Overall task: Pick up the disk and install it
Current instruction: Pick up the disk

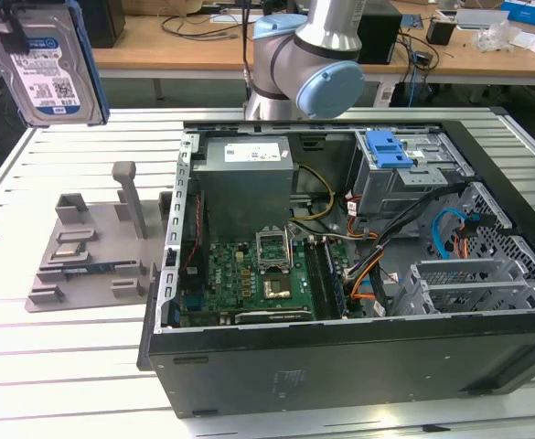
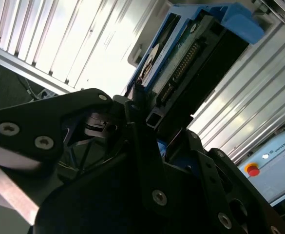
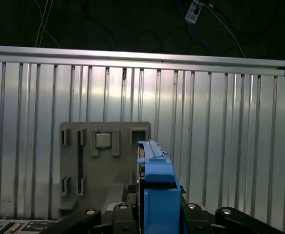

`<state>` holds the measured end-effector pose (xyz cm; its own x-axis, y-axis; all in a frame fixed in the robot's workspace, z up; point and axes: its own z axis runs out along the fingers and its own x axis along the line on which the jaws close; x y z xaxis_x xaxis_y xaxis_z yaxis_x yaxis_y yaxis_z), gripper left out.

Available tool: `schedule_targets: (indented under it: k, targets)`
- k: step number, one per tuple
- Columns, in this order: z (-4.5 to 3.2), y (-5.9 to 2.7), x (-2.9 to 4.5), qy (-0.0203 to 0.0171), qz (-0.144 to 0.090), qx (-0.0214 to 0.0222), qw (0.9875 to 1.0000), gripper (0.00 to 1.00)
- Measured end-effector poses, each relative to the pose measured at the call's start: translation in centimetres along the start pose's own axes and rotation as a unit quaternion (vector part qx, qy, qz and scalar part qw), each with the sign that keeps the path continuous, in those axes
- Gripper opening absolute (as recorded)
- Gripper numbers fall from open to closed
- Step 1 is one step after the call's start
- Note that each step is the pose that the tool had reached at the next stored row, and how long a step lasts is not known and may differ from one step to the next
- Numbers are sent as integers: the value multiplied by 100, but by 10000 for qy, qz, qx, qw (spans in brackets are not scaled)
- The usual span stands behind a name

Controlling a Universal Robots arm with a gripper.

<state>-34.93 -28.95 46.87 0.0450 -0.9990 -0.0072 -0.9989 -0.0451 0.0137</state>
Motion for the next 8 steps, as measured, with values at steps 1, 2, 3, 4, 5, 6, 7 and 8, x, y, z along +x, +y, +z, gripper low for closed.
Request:
schedule_targets:
  k: [1, 2, 3, 4, 5, 6, 7, 8]
  targets:
    - [-29, 0, -2, 0, 0, 0, 10000, 37]
    - [-68, 0, -4, 0, 0, 0, 10000, 37]
    - [-99, 1, -6, 0, 0, 0, 10000, 37]
    - [-153, 2, -9, 0, 0, 0, 10000, 37]
    - [-198, 2, -12, 0, 0, 0, 10000, 37]
    - [-261, 3, -15, 0, 0, 0, 10000, 37]
    - [-313, 3, -18, 0, 0, 0, 10000, 37]
    - [-366, 4, -22, 0, 1, -1, 10000, 37]
